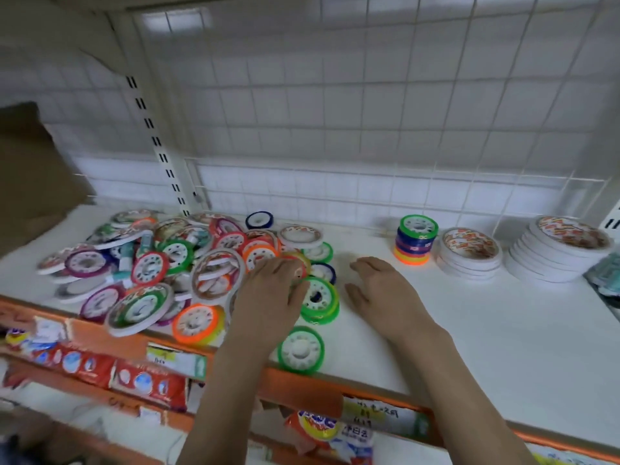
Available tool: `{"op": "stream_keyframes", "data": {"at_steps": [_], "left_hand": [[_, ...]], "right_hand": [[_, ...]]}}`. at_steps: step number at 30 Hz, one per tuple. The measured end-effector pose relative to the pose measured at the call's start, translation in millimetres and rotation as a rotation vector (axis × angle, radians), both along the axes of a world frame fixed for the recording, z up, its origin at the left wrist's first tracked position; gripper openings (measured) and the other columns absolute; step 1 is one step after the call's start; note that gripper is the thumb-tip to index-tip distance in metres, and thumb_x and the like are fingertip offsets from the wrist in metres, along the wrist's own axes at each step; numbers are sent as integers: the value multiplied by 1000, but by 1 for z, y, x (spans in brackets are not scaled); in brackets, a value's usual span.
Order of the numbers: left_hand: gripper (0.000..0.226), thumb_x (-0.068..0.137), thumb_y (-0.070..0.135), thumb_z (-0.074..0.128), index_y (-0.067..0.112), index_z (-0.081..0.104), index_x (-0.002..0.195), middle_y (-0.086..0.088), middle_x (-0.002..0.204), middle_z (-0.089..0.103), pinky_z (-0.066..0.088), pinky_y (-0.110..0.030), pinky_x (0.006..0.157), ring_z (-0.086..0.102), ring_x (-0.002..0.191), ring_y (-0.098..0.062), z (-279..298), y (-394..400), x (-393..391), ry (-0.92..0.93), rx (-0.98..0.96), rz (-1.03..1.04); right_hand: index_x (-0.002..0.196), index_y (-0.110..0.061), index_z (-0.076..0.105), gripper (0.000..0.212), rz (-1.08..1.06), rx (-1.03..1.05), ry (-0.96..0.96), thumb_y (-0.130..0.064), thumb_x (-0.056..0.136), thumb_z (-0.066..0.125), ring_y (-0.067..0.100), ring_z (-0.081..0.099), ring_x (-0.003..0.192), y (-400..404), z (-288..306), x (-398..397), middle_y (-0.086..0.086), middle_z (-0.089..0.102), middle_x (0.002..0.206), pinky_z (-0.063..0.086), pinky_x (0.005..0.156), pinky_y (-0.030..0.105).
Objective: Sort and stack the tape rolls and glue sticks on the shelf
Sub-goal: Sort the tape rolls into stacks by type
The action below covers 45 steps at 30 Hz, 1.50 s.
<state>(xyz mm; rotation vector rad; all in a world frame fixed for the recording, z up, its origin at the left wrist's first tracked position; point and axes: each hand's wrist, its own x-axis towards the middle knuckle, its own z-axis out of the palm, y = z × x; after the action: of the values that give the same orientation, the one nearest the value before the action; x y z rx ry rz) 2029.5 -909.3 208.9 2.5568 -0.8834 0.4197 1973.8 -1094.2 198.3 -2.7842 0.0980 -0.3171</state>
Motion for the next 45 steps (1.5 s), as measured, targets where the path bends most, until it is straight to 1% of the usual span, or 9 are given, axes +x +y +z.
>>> {"op": "stream_keyframes", "data": {"at_steps": [11,16,20,24,30,36,39,42,45], "left_hand": [[46,85,36,45,9,62,117,-10,111,65,47,-46,92,57,107,-32,23,62,16,28,-43,102],[39,86,39,42,17,64,109,-1,106,64,49,-42,86,57,99,-25,19,78,25,54,-54,103],[28,88,34,46,18,64,102,2,105,64,49,-41,85,57,98,-21,15,81,32,49,-77,83],[16,87,26,58,13,65,94,0,90,64,50,-41,80,58,86,-21,13,74,36,22,-85,32],[27,91,33,57,15,65,110,2,105,63,44,-30,87,57,100,-17,11,56,33,37,-29,-57],[25,92,36,50,17,65,88,5,85,58,40,-26,71,53,84,-14,4,44,22,78,43,-199],[43,85,55,46,17,61,72,8,71,55,31,-24,62,49,71,-10,-2,42,15,107,82,-251],[58,74,72,37,18,58,71,8,72,55,38,-28,72,49,75,-11,-5,43,11,102,123,-266],[47,82,61,48,17,64,84,7,86,56,36,-29,90,47,88,-12,-5,48,8,76,166,-261]], "right_hand": [[133,-12,46,50,44,25,136,-17,85,59,26,45,121,30,15,97,10,49,130,39,94,31],[134,-14,47,43,93,-19,180,-18,92,49,25,48,118,32,9,117,8,51,132,39,98,32],[107,-11,63,25,28,-73,196,-19,93,43,25,56,97,28,1,119,11,62,111,46,80,32],[124,-17,54,30,-21,-23,146,-23,96,43,28,58,100,28,5,105,10,63,114,47,82,35],[113,-15,53,21,-125,2,3,-26,97,44,33,57,99,30,14,78,13,64,107,40,70,33],[113,-12,55,24,-213,57,-126,-27,97,45,35,58,96,38,11,38,14,66,105,47,72,38],[113,-12,56,23,-245,78,-159,-25,95,47,35,59,96,44,7,21,13,67,105,49,75,41],[111,-13,57,21,-269,90,-184,-22,94,49,34,59,94,49,4,9,11,68,103,49,74,41],[110,-12,58,21,-291,103,-205,-21,94,49,35,59,95,55,0,-3,13,68,103,48,75,41]]}}
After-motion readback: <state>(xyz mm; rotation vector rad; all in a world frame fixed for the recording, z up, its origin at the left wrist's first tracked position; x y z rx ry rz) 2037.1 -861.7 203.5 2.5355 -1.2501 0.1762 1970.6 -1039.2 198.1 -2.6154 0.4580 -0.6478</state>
